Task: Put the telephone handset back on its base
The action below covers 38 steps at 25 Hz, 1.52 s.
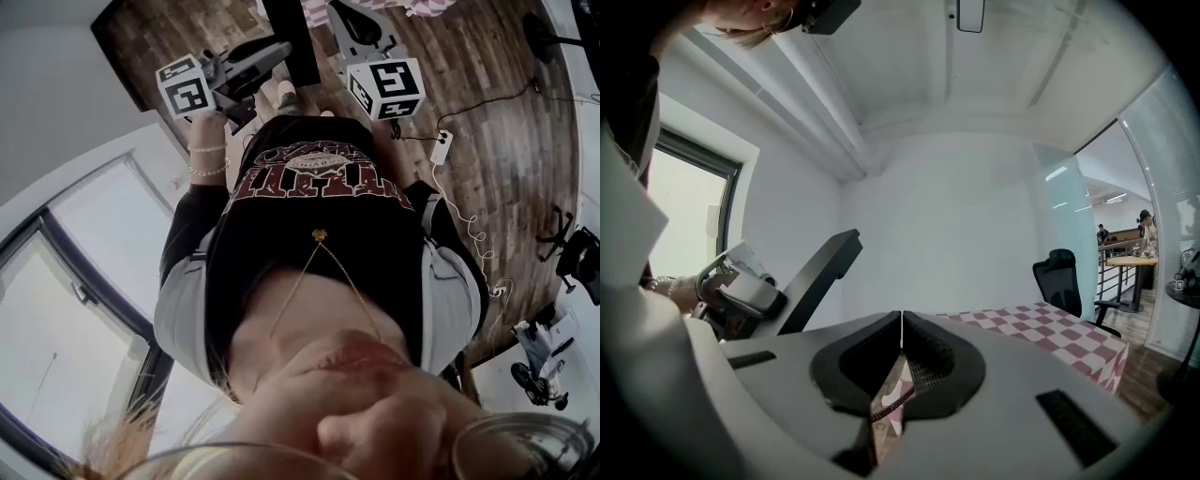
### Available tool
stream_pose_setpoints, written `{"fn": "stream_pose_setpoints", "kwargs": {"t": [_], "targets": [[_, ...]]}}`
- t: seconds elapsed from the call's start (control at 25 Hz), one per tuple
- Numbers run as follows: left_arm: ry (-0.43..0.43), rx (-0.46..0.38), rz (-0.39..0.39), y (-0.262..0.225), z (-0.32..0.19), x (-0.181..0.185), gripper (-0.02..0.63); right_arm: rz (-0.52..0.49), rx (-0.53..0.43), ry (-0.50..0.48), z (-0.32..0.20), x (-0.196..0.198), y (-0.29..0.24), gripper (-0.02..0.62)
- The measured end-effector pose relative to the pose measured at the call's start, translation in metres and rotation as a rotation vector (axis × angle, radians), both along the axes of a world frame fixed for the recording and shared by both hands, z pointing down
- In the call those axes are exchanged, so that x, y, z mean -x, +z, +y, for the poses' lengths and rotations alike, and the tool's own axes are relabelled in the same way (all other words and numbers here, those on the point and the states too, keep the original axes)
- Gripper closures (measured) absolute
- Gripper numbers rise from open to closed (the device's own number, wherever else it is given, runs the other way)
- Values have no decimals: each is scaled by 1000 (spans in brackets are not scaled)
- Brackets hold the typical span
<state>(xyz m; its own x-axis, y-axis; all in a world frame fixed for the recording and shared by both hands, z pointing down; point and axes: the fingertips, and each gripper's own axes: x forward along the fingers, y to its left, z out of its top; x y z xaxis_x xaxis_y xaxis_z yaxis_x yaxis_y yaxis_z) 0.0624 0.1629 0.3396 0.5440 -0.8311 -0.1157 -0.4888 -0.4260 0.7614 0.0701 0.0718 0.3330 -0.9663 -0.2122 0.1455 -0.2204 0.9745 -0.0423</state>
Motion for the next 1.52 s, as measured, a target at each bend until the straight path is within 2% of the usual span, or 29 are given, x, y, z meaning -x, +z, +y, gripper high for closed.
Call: {"fn": "stream_pose_setpoints", "kwargs": {"t": [0.2,0.36,0.44,0.64,1.08,1.52], "targets": [[44,3,7,17,-7,22,531,8,0,33,-5,19,17,574],[76,5,15,-2,-20,63,532,14,-1,61,-16,59,-1,574],[91,5,21,6,-21,74,532,20,-5,76,-16,69,6,574],[123,7,30,32,-20,75,532,23,2,119,-15,67,32,574],[140,17,48,36,-22,76,532,38,17,163,-15,59,39,574],[121,22,52,37,-30,82,532,41,15,139,-23,68,39,574]]}}
